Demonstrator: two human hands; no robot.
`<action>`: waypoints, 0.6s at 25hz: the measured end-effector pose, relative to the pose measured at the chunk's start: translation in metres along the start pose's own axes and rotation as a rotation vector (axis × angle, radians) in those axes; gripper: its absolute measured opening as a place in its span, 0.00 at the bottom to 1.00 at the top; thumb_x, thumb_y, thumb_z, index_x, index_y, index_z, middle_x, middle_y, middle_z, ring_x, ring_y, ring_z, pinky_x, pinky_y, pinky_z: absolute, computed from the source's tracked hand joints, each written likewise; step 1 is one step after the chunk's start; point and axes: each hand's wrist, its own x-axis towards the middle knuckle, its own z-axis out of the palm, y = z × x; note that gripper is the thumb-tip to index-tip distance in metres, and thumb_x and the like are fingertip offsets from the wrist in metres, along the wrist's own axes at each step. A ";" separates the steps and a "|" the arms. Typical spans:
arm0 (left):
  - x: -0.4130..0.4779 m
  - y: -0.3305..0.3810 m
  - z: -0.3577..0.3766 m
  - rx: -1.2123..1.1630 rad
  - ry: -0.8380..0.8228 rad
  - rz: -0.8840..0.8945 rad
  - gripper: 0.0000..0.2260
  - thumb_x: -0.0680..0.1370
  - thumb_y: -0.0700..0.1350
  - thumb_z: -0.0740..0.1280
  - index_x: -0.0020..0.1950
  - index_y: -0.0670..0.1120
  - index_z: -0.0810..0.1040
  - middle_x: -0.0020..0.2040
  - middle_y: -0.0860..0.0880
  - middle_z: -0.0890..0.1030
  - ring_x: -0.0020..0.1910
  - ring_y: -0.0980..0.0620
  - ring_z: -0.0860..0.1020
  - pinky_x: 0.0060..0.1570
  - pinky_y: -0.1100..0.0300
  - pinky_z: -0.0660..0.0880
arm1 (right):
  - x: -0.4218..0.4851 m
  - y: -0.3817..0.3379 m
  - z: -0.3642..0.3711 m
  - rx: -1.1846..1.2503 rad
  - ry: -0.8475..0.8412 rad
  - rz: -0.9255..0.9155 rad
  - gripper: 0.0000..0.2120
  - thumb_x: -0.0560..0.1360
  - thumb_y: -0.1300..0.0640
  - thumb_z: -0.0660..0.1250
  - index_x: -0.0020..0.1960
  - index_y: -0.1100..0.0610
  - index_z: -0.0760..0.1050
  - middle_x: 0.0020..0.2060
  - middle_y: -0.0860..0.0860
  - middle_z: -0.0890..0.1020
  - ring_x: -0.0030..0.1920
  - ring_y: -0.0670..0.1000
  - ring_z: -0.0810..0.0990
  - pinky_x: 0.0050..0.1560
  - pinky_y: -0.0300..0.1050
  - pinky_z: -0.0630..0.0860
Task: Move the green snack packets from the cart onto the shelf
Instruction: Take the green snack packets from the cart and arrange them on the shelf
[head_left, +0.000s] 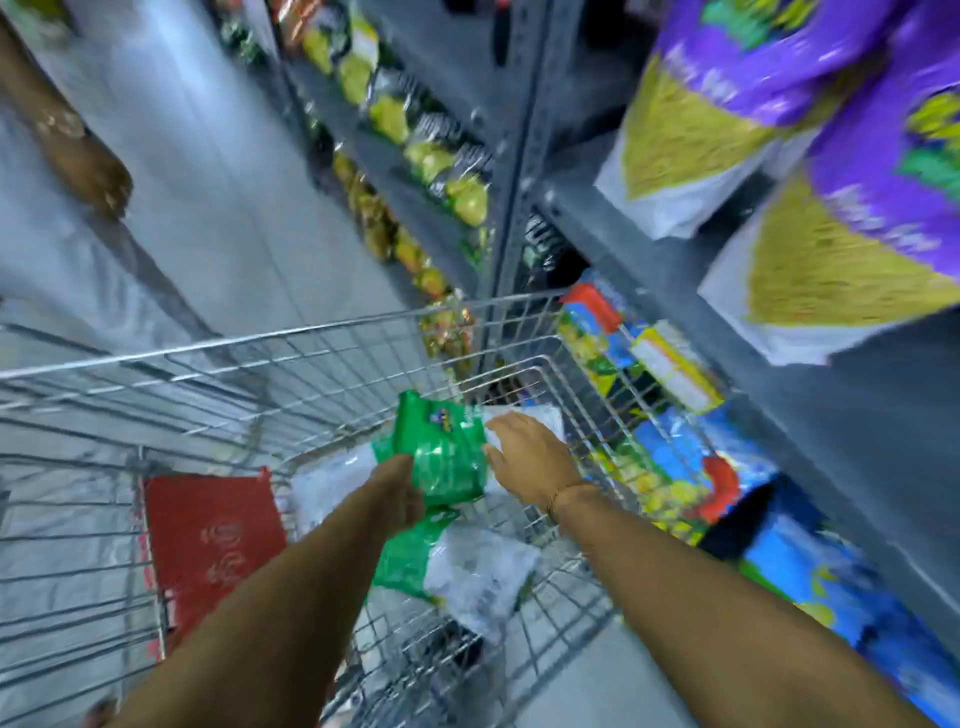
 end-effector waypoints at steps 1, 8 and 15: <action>0.019 -0.008 -0.002 -0.022 -0.021 -0.098 0.16 0.79 0.46 0.53 0.31 0.43 0.62 0.18 0.46 0.64 0.13 0.55 0.62 0.17 0.73 0.57 | 0.025 0.005 0.018 0.000 -0.114 0.039 0.21 0.78 0.55 0.57 0.68 0.63 0.66 0.68 0.60 0.71 0.70 0.57 0.66 0.72 0.50 0.61; 0.103 -0.061 0.066 -0.247 -0.200 -0.407 0.25 0.79 0.54 0.56 0.27 0.42 0.77 0.26 0.46 0.76 0.24 0.50 0.73 0.24 0.63 0.71 | 0.121 0.049 0.080 -0.132 -0.376 0.122 0.36 0.73 0.60 0.61 0.76 0.55 0.48 0.77 0.58 0.51 0.77 0.59 0.49 0.75 0.61 0.48; 0.086 -0.079 0.081 -0.317 -0.030 -0.259 0.17 0.78 0.57 0.56 0.39 0.45 0.70 0.25 0.48 0.78 0.23 0.55 0.75 0.30 0.60 0.72 | 0.085 0.035 0.053 -0.170 -0.132 0.111 0.30 0.73 0.68 0.57 0.73 0.58 0.57 0.58 0.67 0.77 0.58 0.67 0.75 0.55 0.59 0.74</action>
